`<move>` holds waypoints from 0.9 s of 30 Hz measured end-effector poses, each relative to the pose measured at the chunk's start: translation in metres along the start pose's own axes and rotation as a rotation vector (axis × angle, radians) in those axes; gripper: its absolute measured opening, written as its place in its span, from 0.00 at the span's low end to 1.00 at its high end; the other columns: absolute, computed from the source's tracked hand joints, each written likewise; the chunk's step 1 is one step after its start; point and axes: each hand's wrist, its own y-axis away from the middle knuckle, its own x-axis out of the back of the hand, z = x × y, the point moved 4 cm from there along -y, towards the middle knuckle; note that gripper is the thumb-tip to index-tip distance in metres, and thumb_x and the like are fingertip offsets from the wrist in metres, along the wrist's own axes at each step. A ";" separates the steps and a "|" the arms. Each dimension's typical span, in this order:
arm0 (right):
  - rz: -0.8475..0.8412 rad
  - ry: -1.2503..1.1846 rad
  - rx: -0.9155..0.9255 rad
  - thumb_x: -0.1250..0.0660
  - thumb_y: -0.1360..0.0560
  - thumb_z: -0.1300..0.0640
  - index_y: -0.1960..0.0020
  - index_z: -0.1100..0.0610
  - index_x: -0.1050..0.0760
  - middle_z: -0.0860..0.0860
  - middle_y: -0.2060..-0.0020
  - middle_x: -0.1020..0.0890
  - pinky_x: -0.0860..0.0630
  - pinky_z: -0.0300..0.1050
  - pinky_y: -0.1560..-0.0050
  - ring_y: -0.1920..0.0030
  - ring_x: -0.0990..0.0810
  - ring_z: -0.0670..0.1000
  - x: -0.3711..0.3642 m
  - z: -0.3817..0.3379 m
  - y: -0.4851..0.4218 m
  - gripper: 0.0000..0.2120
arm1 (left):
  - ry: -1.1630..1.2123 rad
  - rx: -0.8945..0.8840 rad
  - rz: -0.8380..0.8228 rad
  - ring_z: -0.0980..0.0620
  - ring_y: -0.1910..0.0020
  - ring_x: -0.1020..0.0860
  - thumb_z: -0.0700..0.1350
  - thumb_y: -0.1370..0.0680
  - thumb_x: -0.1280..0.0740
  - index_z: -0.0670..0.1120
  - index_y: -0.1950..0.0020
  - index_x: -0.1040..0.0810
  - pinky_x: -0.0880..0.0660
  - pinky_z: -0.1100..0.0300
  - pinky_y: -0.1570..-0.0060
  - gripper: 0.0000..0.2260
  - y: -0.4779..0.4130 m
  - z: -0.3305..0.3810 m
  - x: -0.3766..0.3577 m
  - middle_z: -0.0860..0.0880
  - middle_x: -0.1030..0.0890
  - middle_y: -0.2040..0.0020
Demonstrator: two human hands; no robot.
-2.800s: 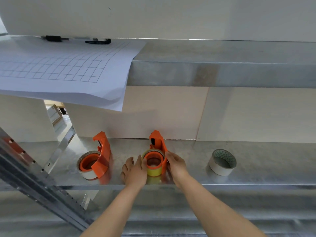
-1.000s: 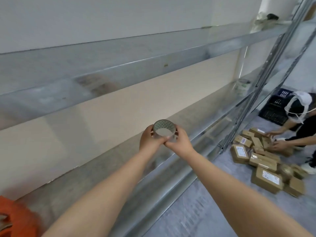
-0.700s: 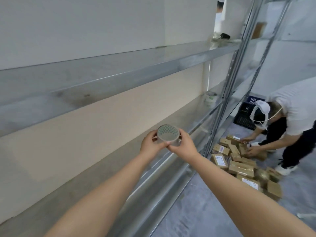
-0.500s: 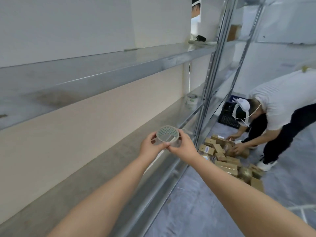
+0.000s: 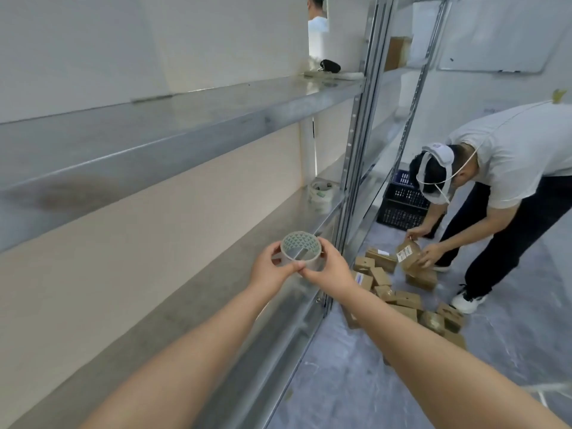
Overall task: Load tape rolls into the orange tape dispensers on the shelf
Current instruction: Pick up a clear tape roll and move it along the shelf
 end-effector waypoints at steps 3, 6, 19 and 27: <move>-0.010 -0.020 0.013 0.25 0.35 0.56 0.37 0.54 0.30 0.49 0.42 0.22 0.29 0.42 0.40 0.41 0.24 0.48 0.003 0.010 -0.043 0.28 | -0.007 0.013 0.029 0.55 0.46 0.25 0.42 0.35 0.23 0.44 0.37 0.26 0.31 0.65 0.51 0.27 -0.041 -0.001 -0.010 0.48 0.22 0.41; -0.011 -0.055 -0.006 0.25 0.35 0.56 0.37 0.53 0.31 0.49 0.42 0.22 0.29 0.40 0.40 0.41 0.25 0.47 0.001 0.024 -0.082 0.28 | -0.033 0.009 0.042 0.53 0.48 0.24 0.42 0.35 0.24 0.46 0.39 0.25 0.29 0.62 0.49 0.25 -0.082 -0.003 -0.016 0.47 0.21 0.41; -0.148 -0.008 -0.057 0.24 0.35 0.51 0.36 0.55 0.31 0.51 0.41 0.23 0.29 0.42 0.41 0.41 0.25 0.49 -0.002 0.073 -0.189 0.31 | -0.068 0.093 0.042 0.46 0.49 0.19 0.39 0.35 0.24 0.43 0.43 0.24 0.23 0.55 0.49 0.22 -0.182 -0.028 -0.034 0.45 0.20 0.45; -0.406 0.050 -0.002 0.25 0.35 0.53 0.35 0.58 0.35 0.51 0.42 0.24 0.30 0.38 0.44 0.42 0.27 0.49 0.001 0.109 -0.248 0.33 | -0.108 0.248 0.213 0.49 0.48 0.21 0.42 0.36 0.23 0.45 0.36 0.28 0.24 0.57 0.47 0.30 -0.212 -0.052 -0.068 0.47 0.21 0.41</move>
